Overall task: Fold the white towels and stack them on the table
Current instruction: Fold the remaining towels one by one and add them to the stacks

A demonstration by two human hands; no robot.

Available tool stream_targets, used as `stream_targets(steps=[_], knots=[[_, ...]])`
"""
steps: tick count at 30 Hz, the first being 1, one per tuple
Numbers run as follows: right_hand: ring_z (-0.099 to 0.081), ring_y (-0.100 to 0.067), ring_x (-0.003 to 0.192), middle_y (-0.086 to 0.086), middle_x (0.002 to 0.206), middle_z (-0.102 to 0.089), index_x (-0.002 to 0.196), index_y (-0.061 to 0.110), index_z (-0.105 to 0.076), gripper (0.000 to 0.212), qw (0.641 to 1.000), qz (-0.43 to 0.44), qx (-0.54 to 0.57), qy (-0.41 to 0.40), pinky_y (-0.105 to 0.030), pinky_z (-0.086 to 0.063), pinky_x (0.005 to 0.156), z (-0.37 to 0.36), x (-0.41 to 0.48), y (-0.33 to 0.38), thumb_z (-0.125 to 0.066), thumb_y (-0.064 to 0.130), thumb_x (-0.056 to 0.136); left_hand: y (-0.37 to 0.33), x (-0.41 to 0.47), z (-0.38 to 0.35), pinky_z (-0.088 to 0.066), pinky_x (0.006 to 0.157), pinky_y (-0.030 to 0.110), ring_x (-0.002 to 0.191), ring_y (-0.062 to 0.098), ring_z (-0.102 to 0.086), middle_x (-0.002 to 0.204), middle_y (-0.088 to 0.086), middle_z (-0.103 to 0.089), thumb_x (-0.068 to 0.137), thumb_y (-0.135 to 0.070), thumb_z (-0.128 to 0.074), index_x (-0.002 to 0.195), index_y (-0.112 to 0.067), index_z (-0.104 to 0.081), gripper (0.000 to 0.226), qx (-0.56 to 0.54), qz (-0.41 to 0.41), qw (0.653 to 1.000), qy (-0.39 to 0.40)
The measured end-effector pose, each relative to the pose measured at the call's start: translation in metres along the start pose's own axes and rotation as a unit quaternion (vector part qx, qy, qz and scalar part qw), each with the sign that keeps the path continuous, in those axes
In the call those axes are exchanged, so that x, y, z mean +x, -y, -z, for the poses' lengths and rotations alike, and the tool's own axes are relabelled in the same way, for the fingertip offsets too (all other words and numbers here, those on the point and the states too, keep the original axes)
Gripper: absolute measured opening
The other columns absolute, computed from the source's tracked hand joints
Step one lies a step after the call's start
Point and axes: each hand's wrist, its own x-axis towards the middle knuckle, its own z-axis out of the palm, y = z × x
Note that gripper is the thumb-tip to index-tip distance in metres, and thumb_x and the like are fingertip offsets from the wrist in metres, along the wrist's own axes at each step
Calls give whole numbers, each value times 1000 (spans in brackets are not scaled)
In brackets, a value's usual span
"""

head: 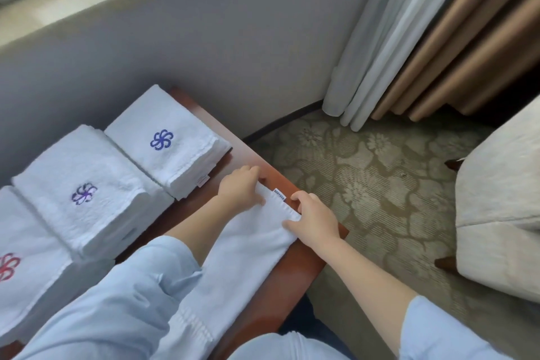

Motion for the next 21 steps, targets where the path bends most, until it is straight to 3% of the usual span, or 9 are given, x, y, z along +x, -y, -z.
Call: stream_targets(steps=[4,7,11,15,18,21], knots=[[-57,-12,90,11,113,-50,132,32,-46,62,1000,-1,11,10,-30,-44,67,1,0,2,-69,46,77,-4,0,8,-45,63,25,91,18,-59,107,-1,-61,85,-23,-72,111,-21,-66,27,42,-28,998,36],[-58,-12,92,13,116,-51,126,33,-49,60,1000,-15,20,17,-29,-40,67,3,-2,5,-69,55,73,-3,-8,15,-46,59,25,87,17,-58,104,-3,-56,84,-18,-68,107,-22,-69,23,25,-40,998,32],[-55,-13,75,9,99,-50,83,29,-59,21,999,-19,49,16,-29,-39,58,5,-9,9,-69,46,74,9,-30,26,-34,54,19,87,12,-53,106,-6,-59,86,-20,-66,107,-24,-68,21,-12,-76,997,0],[-55,-12,69,10,81,-55,67,27,-57,13,988,18,143,-59,-30,-39,57,2,-32,21,-67,34,73,28,-60,34,-39,61,16,94,11,-58,111,-9,-65,90,-22,-66,109,-26,-66,20,-39,-102,992,-69],[-51,-9,63,11,67,-57,67,26,-55,15,972,47,213,-90,-31,-39,57,-4,-60,38,-68,30,74,42,-90,38,-50,73,22,101,13,-61,114,-8,-66,91,-19,-65,111,-25,-67,21,-43,-135,982,-125],[-49,-5,60,10,65,-57,68,24,-55,18,961,79,238,-118,-26,-39,56,-17,-94,58,-71,25,77,60,-128,36,-54,80,30,103,15,-62,114,-5,-66,92,-16,-64,111,-23,-68,21,-47,-157,971,-172]])
